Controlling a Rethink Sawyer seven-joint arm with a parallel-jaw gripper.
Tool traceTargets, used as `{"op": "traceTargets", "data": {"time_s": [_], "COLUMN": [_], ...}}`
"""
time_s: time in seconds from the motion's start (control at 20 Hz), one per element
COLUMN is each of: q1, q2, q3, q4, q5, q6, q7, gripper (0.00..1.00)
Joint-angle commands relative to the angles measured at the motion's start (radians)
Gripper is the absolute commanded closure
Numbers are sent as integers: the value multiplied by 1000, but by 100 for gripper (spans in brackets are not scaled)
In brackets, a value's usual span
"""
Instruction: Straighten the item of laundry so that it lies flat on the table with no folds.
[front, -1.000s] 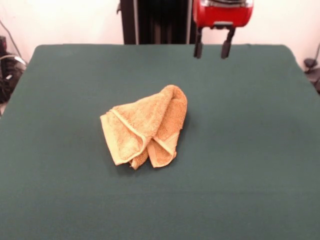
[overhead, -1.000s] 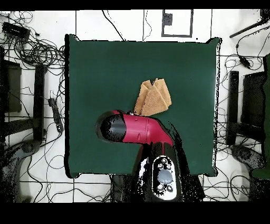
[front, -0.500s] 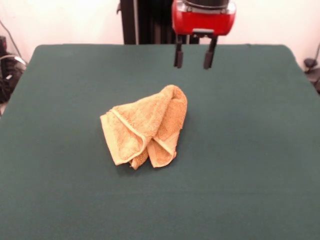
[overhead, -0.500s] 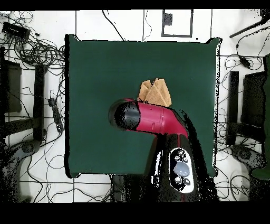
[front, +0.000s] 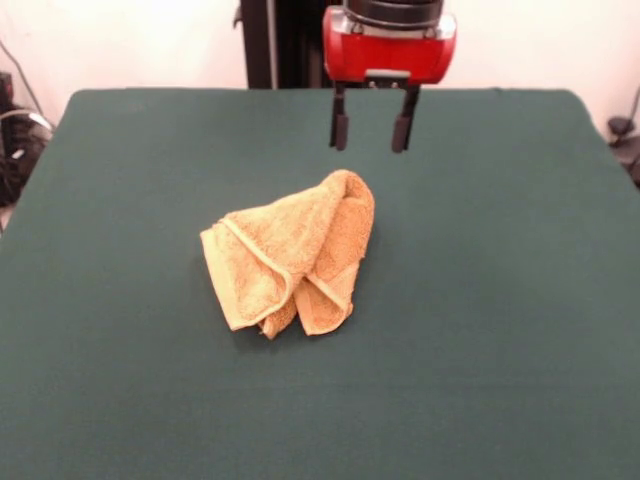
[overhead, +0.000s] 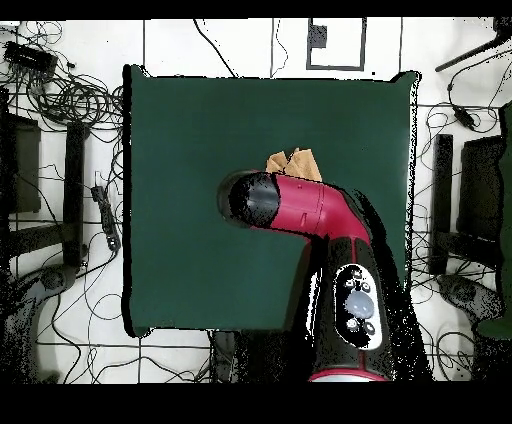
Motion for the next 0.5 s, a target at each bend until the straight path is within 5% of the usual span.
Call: {"op": "traceTargets", "data": {"time_s": [0.05, 0.5], "q1": [-13, -42], "q2": [63, 118], "q3": [130, 159], "q4": [-49, -123], "q5": [-34, -36], "q6": [96, 135], "q7": [-14, -54], "gripper": [0, 0]}}
